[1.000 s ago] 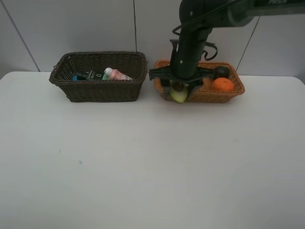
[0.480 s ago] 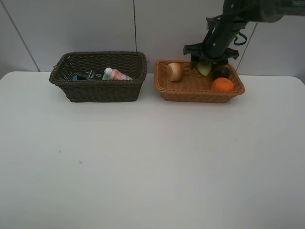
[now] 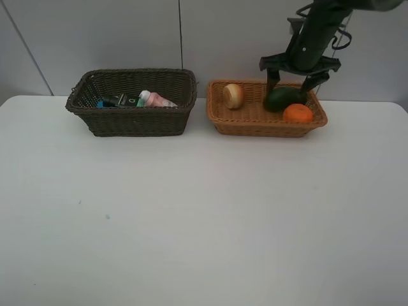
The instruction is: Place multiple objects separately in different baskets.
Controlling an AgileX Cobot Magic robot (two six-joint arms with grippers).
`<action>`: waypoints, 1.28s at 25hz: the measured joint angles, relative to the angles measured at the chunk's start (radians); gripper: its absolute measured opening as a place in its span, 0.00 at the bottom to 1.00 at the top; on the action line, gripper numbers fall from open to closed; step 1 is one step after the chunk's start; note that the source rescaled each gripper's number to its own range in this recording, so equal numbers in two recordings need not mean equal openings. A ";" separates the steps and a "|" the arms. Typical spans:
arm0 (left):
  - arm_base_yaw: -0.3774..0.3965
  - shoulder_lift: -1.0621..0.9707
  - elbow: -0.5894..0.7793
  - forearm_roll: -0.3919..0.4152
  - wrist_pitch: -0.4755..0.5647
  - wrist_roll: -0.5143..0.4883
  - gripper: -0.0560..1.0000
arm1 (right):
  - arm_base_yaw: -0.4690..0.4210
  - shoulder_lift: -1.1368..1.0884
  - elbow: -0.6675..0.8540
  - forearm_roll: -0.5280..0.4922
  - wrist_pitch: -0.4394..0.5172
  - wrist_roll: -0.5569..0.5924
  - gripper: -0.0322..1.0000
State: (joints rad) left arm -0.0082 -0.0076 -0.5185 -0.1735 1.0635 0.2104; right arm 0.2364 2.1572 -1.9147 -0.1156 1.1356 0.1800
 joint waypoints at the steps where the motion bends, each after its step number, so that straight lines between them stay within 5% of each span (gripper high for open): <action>1: 0.000 0.000 0.000 0.000 0.000 0.000 0.89 | 0.000 -0.021 0.000 -0.015 0.037 -0.002 1.00; 6: 0.000 0.000 0.000 0.000 0.000 0.000 0.89 | 0.000 -0.174 0.137 -0.043 0.072 -0.002 1.00; 12: 0.000 0.000 0.000 0.000 0.000 0.000 0.89 | 0.000 -0.460 0.524 -0.067 0.074 0.034 1.00; 22: 0.000 0.000 0.000 0.000 0.000 0.000 0.89 | 0.000 -1.214 1.109 -0.070 -0.027 0.070 1.00; 32: 0.000 0.000 0.000 0.000 0.000 0.000 0.89 | 0.001 -1.884 1.294 -0.072 -0.035 0.071 1.00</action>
State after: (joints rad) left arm -0.0082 -0.0076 -0.5185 -0.1735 1.0635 0.2104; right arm 0.2371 0.2735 -0.6206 -0.1871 1.1011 0.2506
